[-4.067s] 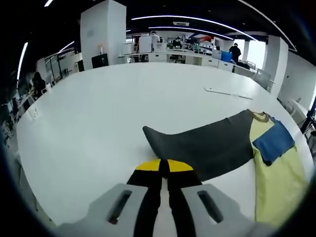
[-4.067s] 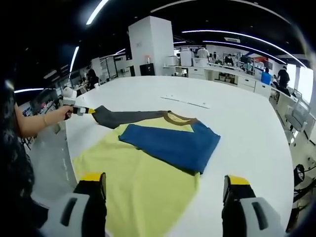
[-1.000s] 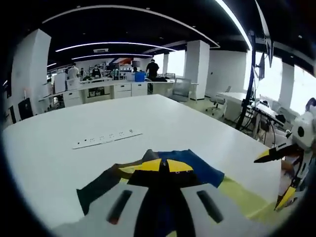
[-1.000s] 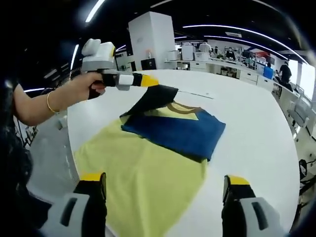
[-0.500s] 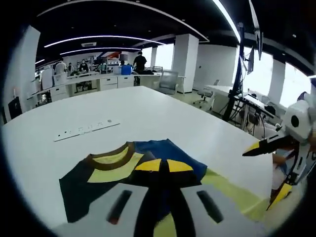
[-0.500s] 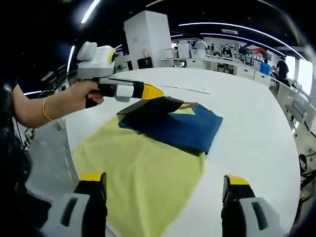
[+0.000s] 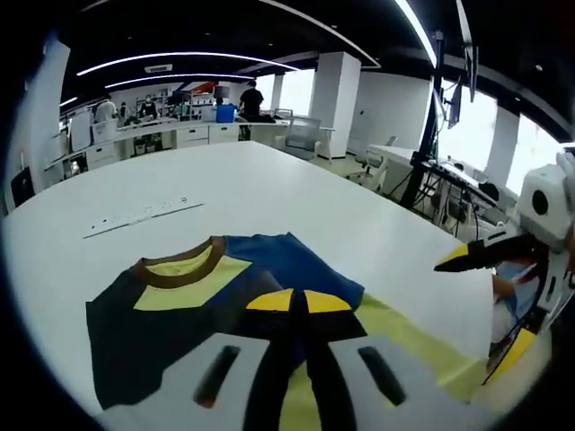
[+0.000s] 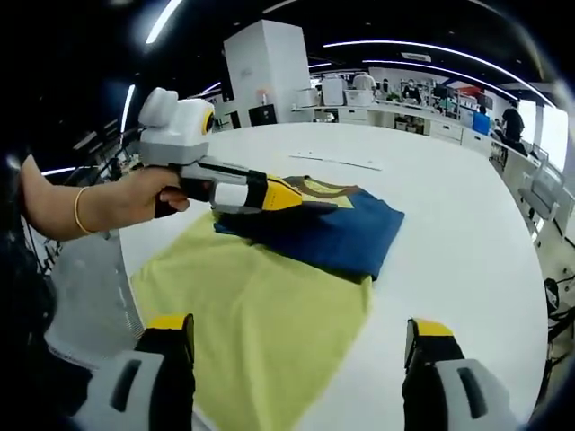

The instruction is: Fold the garment on the visible template until the final outline fits inside the template.

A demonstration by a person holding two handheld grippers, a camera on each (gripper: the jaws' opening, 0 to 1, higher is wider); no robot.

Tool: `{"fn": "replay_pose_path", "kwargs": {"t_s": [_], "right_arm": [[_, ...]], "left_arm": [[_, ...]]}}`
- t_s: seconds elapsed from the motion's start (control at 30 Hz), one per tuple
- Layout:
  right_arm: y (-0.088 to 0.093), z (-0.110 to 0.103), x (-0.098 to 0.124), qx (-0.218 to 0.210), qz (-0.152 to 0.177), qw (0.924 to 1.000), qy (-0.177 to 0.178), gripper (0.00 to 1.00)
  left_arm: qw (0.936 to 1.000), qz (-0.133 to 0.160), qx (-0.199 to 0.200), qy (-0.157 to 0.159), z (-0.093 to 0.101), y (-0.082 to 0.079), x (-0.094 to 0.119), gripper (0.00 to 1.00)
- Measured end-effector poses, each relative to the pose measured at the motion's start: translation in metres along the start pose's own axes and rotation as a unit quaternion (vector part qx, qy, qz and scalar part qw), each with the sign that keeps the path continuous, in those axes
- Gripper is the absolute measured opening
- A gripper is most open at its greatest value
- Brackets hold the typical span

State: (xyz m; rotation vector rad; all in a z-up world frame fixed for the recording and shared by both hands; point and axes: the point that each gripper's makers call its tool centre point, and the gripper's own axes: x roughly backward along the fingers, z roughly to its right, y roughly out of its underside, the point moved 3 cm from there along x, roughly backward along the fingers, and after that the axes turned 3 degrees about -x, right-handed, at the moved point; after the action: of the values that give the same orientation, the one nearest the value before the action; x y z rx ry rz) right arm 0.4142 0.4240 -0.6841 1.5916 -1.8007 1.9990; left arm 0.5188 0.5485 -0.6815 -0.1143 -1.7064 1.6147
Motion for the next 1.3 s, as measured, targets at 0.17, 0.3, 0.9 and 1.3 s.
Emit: {"fn": "replay_pose_path", "kwargs": {"t_s": [0.17, 0.3, 0.9, 1.3], "right_arm": [[0.001, 0.001, 0.002, -0.003, 0.001, 1.0, 0.003, 0.98], [0.003, 0.003, 0.003, -0.006, 0.001, 1.0, 0.007, 0.98], [0.0, 0.009, -0.002, -0.028, 0.001, 0.9994, 0.02, 0.96], [-0.014, 0.007, -0.015, -0.044, 0.0, 0.9987, 0.025, 0.91]], "left_arm": [[0.9999, -0.009, 0.004, 0.0, 0.003, 0.012, -0.005, 0.0], [0.9997, -0.013, 0.011, 0.018, 0.011, 0.02, -0.01, 0.0], [0.9997, 0.005, -0.002, -0.023, -0.008, 0.027, 0.009, 0.65], [0.9972, 0.017, -0.021, -0.07, -0.043, 0.027, 0.047, 0.98]]}}
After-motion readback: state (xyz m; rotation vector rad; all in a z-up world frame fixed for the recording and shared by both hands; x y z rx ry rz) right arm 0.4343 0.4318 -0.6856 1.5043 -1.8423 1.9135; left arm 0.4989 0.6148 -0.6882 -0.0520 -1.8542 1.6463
